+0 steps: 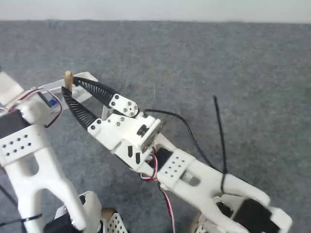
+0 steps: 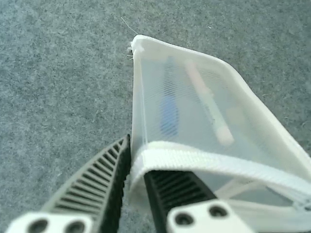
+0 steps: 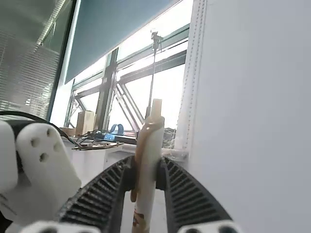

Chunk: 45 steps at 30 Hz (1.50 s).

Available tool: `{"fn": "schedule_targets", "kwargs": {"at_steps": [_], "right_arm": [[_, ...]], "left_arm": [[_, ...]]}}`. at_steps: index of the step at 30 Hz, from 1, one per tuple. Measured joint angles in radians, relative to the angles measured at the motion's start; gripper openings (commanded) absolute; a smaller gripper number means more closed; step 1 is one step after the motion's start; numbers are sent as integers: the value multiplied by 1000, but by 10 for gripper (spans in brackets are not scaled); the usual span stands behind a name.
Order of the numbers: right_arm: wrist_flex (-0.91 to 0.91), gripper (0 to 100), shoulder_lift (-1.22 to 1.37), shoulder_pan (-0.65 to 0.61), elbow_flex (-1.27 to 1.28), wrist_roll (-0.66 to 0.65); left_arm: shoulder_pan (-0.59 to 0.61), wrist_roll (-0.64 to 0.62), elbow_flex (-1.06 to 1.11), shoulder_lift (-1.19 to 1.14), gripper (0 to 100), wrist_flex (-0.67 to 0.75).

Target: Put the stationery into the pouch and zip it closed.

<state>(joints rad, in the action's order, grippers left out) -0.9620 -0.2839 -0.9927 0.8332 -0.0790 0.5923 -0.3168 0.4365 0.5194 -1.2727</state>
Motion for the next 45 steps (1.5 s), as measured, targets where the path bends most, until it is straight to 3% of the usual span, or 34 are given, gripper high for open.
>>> {"fn": "schedule_targets", "kwargs": {"at_steps": [10, 17, 24, 30, 45], "right_arm": [[-124, 9, 281, 9, -77, -14], [-152, 12, 307, 11, -80, -14], [-87, 153, 307, 11, -80, -14], [-80, 106, 307, 11, -80, -14], [-38, 104, 235, 11, -12, -12]], "left_arm": [[0, 0, 0, 0, 10, 0], [0, 0, 0, 0, 10, 0], [0, 0, 0, 0, 10, 0], [0, 0, 0, 0, 10, 0], [0, 0, 0, 0, 11, 11]]}}
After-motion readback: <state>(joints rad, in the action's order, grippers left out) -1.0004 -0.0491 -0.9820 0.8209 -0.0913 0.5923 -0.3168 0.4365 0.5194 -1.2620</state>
